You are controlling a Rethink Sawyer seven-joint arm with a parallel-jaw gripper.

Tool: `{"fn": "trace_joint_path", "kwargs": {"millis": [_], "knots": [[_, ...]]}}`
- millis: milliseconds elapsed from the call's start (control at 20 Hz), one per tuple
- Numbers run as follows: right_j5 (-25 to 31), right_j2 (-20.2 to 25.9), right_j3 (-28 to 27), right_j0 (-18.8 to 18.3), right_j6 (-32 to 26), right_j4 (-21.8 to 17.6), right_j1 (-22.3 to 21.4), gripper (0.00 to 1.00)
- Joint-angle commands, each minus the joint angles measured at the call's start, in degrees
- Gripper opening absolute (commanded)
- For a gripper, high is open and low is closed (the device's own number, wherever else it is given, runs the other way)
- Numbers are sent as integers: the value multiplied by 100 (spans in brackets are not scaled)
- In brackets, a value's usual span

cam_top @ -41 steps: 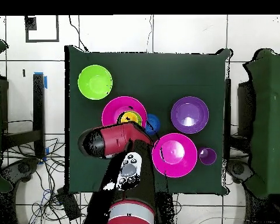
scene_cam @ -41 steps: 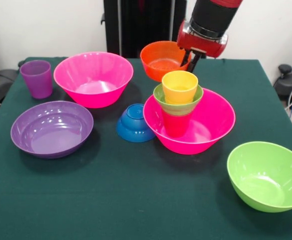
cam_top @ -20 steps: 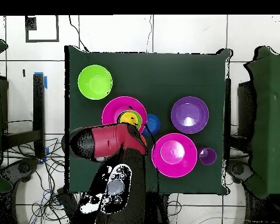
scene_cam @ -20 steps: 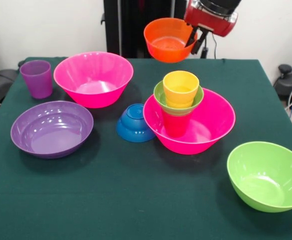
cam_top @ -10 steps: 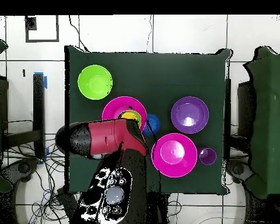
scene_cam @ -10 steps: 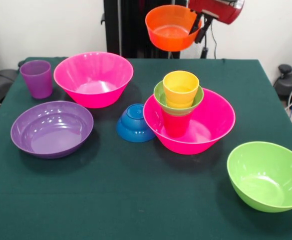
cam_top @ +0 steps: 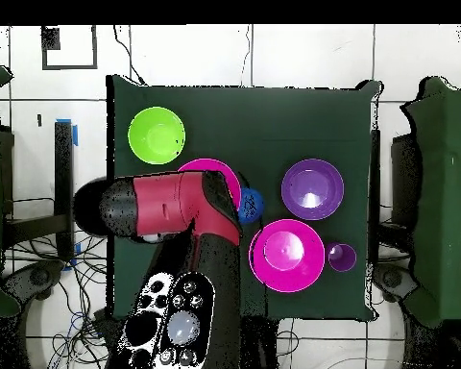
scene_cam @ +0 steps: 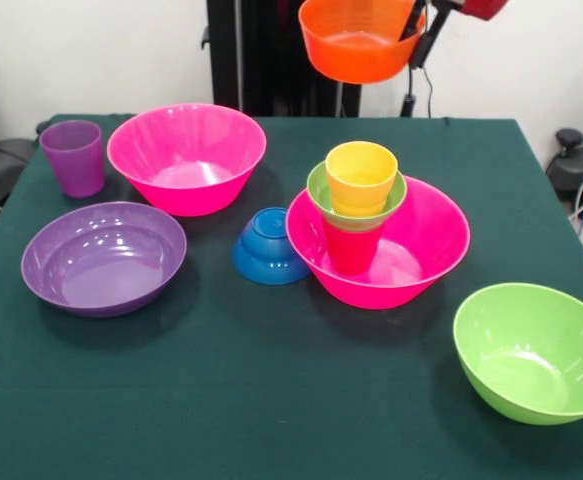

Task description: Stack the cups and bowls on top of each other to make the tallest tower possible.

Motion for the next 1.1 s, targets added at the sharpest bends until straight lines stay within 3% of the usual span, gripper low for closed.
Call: {"fn": "trace_joint_path", "kwargs": {"millis": [50,1100], "knots": [[504,431,-747,-48,301,23,230,0],[-844,344,-630,-117,437,-204,804,0]]}}
